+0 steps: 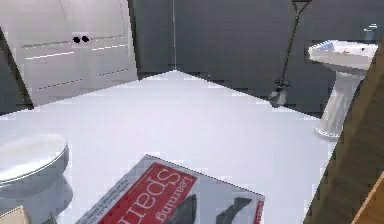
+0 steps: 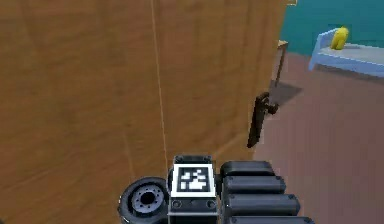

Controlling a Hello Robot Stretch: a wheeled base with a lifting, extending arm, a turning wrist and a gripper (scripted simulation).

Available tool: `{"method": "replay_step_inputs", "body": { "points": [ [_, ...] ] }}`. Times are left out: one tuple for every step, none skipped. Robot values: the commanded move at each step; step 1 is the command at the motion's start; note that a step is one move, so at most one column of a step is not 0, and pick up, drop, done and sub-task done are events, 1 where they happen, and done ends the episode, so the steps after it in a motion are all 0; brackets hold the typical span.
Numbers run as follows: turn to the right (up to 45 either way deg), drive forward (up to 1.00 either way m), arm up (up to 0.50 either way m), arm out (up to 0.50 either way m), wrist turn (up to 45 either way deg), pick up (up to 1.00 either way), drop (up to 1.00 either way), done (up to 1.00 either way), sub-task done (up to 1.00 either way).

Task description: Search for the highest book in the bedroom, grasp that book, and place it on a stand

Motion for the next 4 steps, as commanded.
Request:
{"method": "replay_step_inputs", "body": {
  "points": [
    [0.0,0.6,0.0,0.0,0.0,0.0,0.0,0.0,0.0],
    [-45.0,0.0,0.0,0.0,0.0,0.0,0.0,0.0,0.0],
    [-18.0,0.0,0.0,0.0,0.0,0.0,0.0,0.0,0.0],
    [0.0,0.55,0.0,0.0,0.0,0.0,0.0,0.0,0.0]
  ]
}}
